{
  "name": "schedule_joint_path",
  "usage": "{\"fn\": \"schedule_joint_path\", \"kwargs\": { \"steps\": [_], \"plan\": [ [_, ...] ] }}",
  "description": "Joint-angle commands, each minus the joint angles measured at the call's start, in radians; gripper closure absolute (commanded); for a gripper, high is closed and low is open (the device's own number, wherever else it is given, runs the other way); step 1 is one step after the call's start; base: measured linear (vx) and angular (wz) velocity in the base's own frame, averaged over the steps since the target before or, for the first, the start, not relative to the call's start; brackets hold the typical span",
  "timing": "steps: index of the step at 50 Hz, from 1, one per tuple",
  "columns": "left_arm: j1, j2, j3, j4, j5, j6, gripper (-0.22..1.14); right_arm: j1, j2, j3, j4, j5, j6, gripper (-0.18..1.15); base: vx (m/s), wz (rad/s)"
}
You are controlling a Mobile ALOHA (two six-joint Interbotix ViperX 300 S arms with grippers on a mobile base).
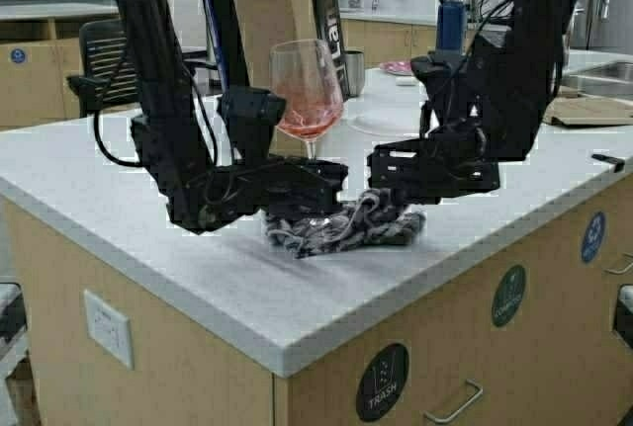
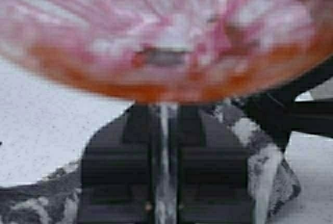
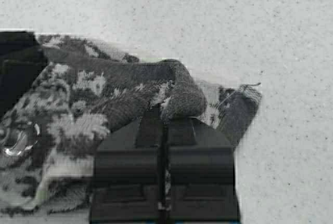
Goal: Get the cloth and wipe up the spill under the wine glass
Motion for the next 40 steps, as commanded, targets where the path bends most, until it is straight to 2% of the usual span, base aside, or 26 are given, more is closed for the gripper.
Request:
{"fn": "schedule_joint_path", "kwargs": {
  "steps": [1, 15, 23, 40],
  "plan": [
    [0.003, -0.107, 0.066, 0.002, 0.009, -0.002, 0.84, -0.038, -0.025, -0.006, 0.02, -0.02, 0.008, 0.91, 0.0, 0.0],
    [0.002, -0.244, 0.112, 0.002, 0.009, 0.002, 0.75, -0.167, -0.103, 0.026, 0.063, -0.074, 0.064, 0.91, 0.0, 0.0],
    [0.003, -0.222, 0.114, 0.002, 0.009, 0.002, 0.67, -0.201, -0.192, 0.049, 0.075, -0.114, 0.06, 0.91, 0.0, 0.0],
    [0.003, -0.112, 0.087, 0.002, 0.009, 0.002, 0.67, -0.238, -0.362, 0.107, 0.078, -0.227, 0.061, 0.91, 0.0, 0.0]
  ]
}}
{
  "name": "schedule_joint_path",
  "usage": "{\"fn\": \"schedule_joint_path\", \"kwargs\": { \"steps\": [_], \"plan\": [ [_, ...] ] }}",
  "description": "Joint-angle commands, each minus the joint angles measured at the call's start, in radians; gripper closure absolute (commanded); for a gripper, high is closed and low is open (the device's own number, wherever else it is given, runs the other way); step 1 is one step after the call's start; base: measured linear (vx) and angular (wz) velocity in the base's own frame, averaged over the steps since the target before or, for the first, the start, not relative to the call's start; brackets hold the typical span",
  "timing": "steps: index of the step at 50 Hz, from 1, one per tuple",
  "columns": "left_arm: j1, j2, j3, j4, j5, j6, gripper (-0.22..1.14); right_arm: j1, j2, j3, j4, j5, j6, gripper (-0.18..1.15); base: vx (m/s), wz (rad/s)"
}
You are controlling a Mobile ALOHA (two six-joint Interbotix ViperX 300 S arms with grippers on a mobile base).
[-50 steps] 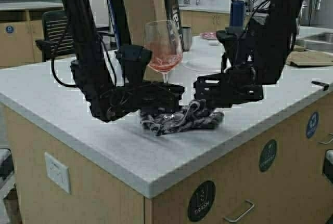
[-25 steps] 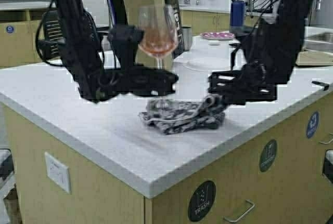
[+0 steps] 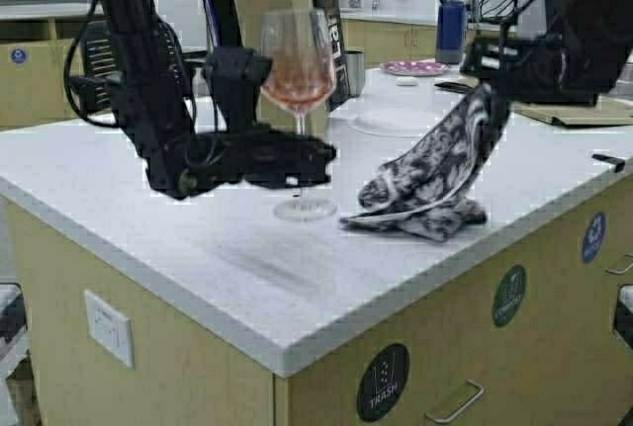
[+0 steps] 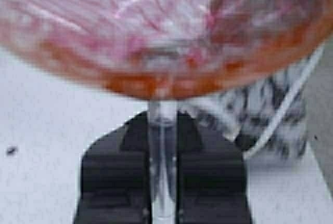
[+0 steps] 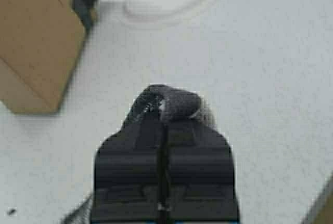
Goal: Get the cloth and wipe up the spill under the wine glass
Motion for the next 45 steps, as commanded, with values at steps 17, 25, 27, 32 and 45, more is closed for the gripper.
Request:
{"fn": "schedule_joint_path", "kwargs": {
  "steps": [17, 25, 27, 32, 45],
  "plan": [
    [-0.002, 0.11, -0.083, 0.0, -0.021, 0.011, 0.65, -0.014, -0.077, 0.009, 0.002, -0.035, -0.002, 0.91, 0.0, 0.0],
    [-0.002, 0.124, -0.087, 0.0, -0.032, 0.031, 0.53, -0.012, -0.077, 0.015, 0.0, -0.035, -0.002, 0.91, 0.0, 0.0],
    [-0.002, 0.126, -0.089, -0.002, -0.032, 0.038, 0.46, -0.012, -0.077, 0.017, 0.0, -0.035, 0.0, 0.91, 0.0, 0.0],
    [-0.002, 0.127, -0.083, -0.005, -0.032, 0.066, 0.29, -0.014, -0.077, 0.023, 0.0, -0.035, 0.0, 0.91, 0.0, 0.0],
    [-0.002, 0.103, 0.0, -0.044, -0.15, 0.097, 0.0, -0.012, -0.081, 0.049, -0.002, -0.049, 0.009, 0.91, 0.0, 0.0]
  ]
}}
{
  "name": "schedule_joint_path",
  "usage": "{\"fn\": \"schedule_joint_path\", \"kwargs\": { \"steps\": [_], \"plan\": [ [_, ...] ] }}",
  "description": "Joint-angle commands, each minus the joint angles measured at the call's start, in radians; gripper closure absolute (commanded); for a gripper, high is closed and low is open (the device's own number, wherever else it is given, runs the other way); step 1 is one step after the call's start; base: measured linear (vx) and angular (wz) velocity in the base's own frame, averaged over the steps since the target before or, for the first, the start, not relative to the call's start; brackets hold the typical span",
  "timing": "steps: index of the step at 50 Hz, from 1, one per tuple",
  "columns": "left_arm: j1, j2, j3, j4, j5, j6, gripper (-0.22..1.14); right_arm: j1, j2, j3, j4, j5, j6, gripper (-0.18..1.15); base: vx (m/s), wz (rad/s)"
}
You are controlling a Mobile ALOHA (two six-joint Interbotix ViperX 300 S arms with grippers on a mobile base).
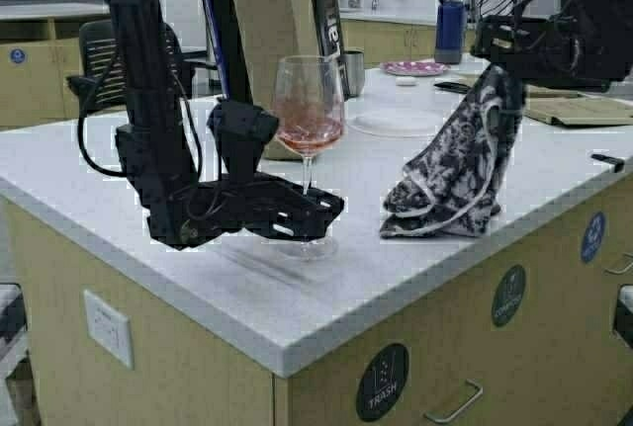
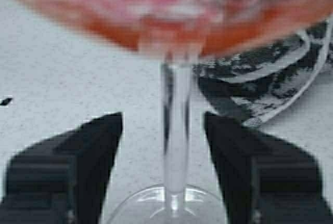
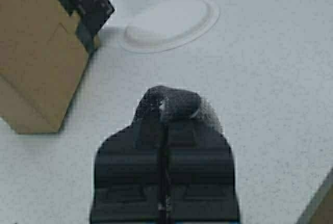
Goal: Get the cloth and wipe up the spill under the wine glass
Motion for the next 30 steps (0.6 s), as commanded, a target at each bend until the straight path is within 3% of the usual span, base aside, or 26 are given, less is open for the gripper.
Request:
{"fn": "schedule_joint_path", "kwargs": {
  "steps": [1, 15, 30],
  "plan": [
    [-0.005, -0.049, 0.066, -0.029, -0.091, 0.005, 0.0, -0.002, -0.043, 0.011, -0.002, -0.026, 0.003, 0.91, 0.0, 0.0],
    [-0.005, -0.16, 0.385, -0.054, -0.307, 0.006, 0.0, 0.005, -0.152, 0.132, -0.005, -0.041, 0.0, 0.91, 0.0, 0.0],
    [-0.006, -0.376, 0.644, -0.13, -0.313, -0.002, 0.01, 0.028, -0.327, 0.215, -0.094, 0.083, -0.005, 0.91, 0.0, 0.0]
  ]
}}
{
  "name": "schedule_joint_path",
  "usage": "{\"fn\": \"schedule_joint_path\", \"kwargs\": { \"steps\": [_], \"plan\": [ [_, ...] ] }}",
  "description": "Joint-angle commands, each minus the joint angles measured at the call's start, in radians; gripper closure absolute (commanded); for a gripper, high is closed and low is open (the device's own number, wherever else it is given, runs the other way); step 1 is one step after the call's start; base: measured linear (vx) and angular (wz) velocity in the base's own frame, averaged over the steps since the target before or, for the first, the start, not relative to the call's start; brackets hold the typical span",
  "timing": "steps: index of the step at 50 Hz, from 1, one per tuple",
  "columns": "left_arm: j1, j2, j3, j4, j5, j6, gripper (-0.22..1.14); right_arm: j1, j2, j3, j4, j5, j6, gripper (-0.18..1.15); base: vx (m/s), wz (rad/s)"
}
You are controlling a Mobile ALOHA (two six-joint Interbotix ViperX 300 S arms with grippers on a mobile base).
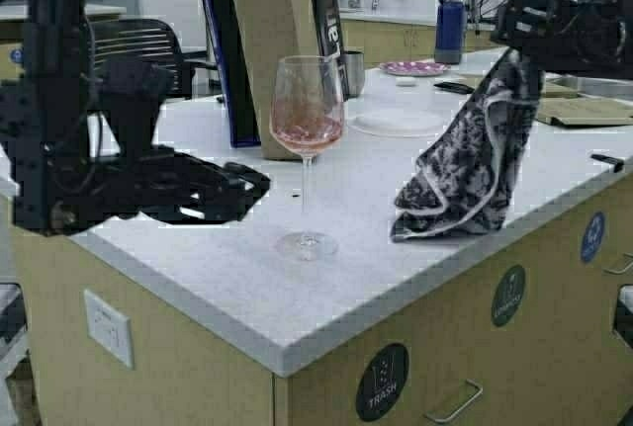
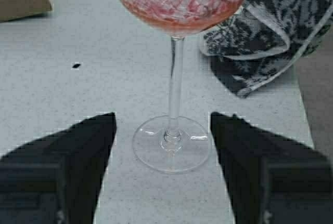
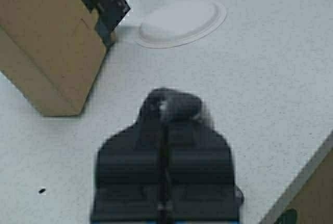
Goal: Get the cloth and wipe up the spill under the wine glass
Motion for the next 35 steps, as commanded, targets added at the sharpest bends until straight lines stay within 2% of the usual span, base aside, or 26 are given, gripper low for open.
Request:
{"fn": "schedule_joint_path", "kwargs": {
  "steps": [1, 16, 25, 35],
  "plan": [
    [-0.002, -0.143, 0.091, -0.034, -0.005, -0.006, 0.01, 0.006, -0.107, 0.0, -0.058, 0.089, 0.0, 0.91, 0.0, 0.0],
    [-0.002, -0.437, 0.149, -0.077, 0.14, -0.008, 0.01, 0.012, -0.336, -0.06, -0.109, 0.4, -0.005, 0.91, 0.0, 0.0],
    [-0.002, -0.66, 0.106, -0.091, 0.365, -0.008, 0.01, 0.012, -0.466, -0.152, -0.158, 0.617, -0.008, 0.91, 0.0, 0.0],
    [-0.002, -0.882, 0.006, -0.109, 0.67, -0.008, 0.01, 0.012, -0.531, -0.227, -0.202, 0.738, -0.006, 0.91, 0.0, 0.0]
  ]
}}
